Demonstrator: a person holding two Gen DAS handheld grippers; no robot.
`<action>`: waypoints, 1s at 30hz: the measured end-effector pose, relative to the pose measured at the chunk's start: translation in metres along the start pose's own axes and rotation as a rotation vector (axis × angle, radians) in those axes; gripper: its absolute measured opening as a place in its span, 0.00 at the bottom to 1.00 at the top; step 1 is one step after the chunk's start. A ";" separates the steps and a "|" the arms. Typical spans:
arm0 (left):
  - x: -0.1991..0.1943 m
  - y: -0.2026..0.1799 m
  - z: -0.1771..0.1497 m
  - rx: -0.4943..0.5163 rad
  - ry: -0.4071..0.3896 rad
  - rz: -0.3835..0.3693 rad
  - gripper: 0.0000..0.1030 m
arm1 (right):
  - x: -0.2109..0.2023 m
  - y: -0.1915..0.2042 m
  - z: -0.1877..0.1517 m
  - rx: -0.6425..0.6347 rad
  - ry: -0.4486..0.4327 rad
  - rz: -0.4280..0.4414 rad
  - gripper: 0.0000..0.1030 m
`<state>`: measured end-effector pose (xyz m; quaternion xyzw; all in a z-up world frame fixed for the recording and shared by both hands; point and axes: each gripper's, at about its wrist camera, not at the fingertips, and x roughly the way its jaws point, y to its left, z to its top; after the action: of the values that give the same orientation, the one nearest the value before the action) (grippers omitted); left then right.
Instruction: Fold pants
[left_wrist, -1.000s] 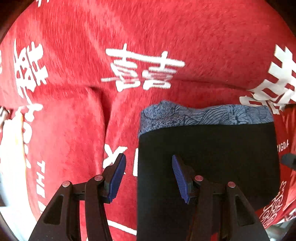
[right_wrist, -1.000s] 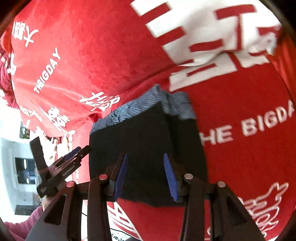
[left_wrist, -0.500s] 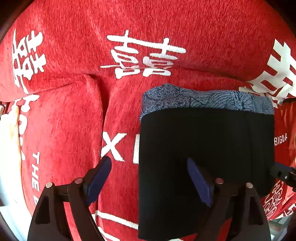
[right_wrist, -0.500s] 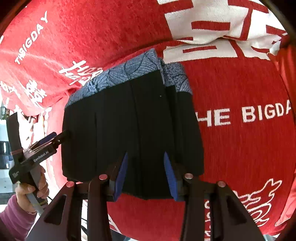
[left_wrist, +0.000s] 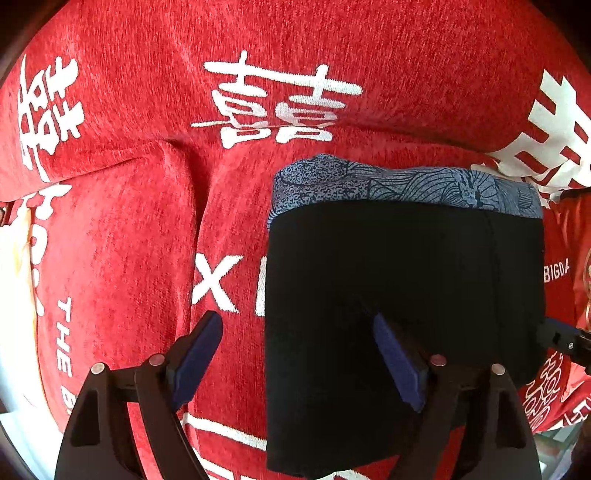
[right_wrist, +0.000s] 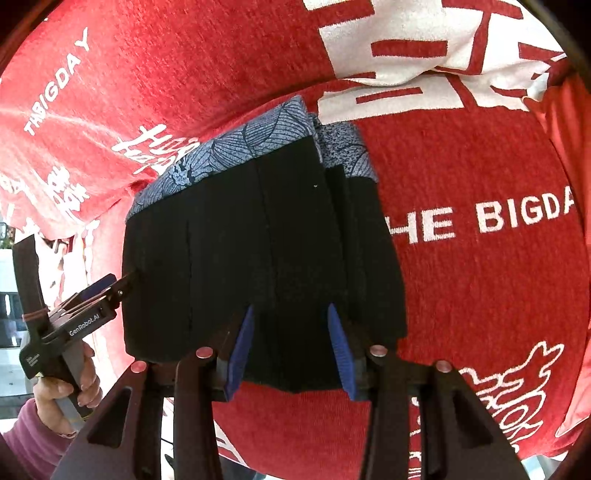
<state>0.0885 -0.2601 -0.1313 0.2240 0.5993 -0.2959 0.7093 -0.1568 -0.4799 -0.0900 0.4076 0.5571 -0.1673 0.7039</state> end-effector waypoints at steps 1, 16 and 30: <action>0.000 0.000 0.000 0.001 -0.001 0.001 0.82 | 0.000 0.000 0.000 0.001 0.002 0.000 0.44; 0.003 0.002 0.002 -0.016 0.005 -0.014 0.82 | -0.008 -0.003 0.000 0.004 -0.018 0.021 0.61; -0.002 0.026 0.014 -0.030 0.027 -0.177 0.82 | -0.017 -0.041 0.018 0.040 -0.002 0.032 0.75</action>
<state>0.1161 -0.2509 -0.1273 0.1635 0.6307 -0.3452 0.6756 -0.1791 -0.5220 -0.0896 0.4301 0.5463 -0.1676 0.6989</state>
